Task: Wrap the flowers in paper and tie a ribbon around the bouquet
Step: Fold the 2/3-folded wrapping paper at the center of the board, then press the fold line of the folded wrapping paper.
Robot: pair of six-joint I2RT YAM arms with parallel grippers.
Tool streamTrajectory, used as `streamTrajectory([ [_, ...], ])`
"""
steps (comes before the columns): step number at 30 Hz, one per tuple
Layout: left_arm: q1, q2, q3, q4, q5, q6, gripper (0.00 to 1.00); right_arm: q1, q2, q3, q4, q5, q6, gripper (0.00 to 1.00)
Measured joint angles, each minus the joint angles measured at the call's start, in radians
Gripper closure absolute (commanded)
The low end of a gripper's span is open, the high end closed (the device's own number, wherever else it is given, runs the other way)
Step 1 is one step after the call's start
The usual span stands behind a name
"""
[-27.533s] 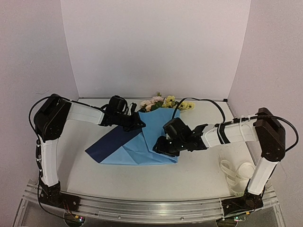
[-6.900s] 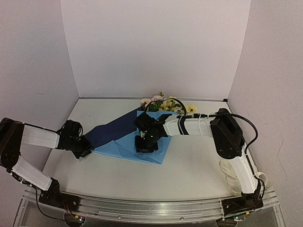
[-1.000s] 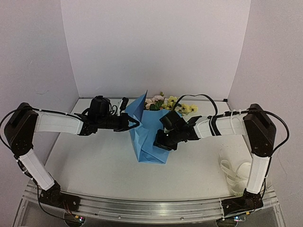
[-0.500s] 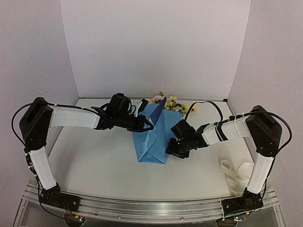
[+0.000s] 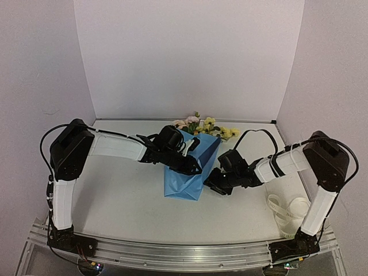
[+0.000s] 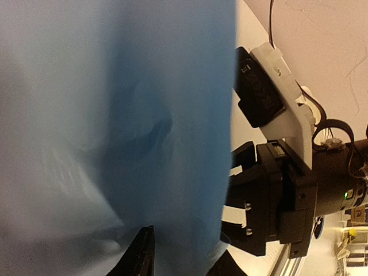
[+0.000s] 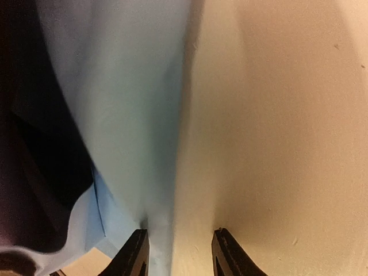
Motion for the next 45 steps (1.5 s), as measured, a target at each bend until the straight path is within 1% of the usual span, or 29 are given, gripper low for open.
streamTrajectory([
  [4,0.001,0.003,0.001,-0.009,0.000,0.007,0.70,0.000,-0.044,-0.040,-0.008,0.013,0.013,0.60],
  [6,0.004,0.003,0.001,-0.009,0.001,0.006,0.69,0.000,-0.080,-0.065,-0.023,0.026,0.019,0.59],
  [10,0.004,0.006,0.002,-0.005,0.010,0.004,0.62,0.000,-0.177,-0.112,-0.047,0.057,0.028,0.54],
  [12,0.004,0.011,0.002,0.003,0.016,0.005,0.55,0.000,-0.217,-0.117,-0.060,0.070,0.031,0.52],
  [14,0.004,0.017,0.002,0.010,0.026,0.002,0.51,0.000,-0.250,-0.117,-0.064,0.080,0.031,0.49],
  [16,0.004,0.019,0.002,0.011,0.036,0.003,0.49,-0.002,-0.276,-0.113,-0.073,0.089,0.032,0.48],
  [20,0.004,0.020,0.001,0.020,0.048,0.002,0.51,-0.013,-0.297,-0.098,-0.083,0.101,0.032,0.44],
  [23,0.004,0.022,0.002,0.027,0.057,0.003,0.52,-0.035,-0.297,-0.085,-0.085,0.099,0.035,0.38],
  [28,0.004,0.030,0.002,0.039,0.064,0.002,0.54,-0.069,-0.270,-0.046,-0.080,0.075,0.043,0.38],
  [30,0.004,0.033,0.001,0.040,0.065,0.002,0.54,-0.078,-0.243,-0.020,-0.075,0.057,0.046,0.40],
  [36,0.004,0.038,0.002,0.045,0.066,0.002,0.55,-0.087,-0.134,0.059,-0.063,0.006,0.061,0.51],
  [39,0.004,0.042,0.002,0.045,0.067,0.002,0.55,-0.090,-0.087,0.073,-0.057,-0.015,0.076,0.55],
  [42,0.004,0.045,0.002,0.045,0.072,0.002,0.55,-0.094,-0.059,0.073,-0.057,-0.026,0.085,0.64],
  [44,0.004,0.045,0.002,0.045,0.073,0.002,0.54,-0.097,-0.049,0.074,-0.057,-0.032,0.093,0.73],
  [45,0.004,0.045,0.002,0.045,0.074,0.002,0.53,-0.099,-0.046,0.074,-0.057,-0.034,0.095,0.80],
])
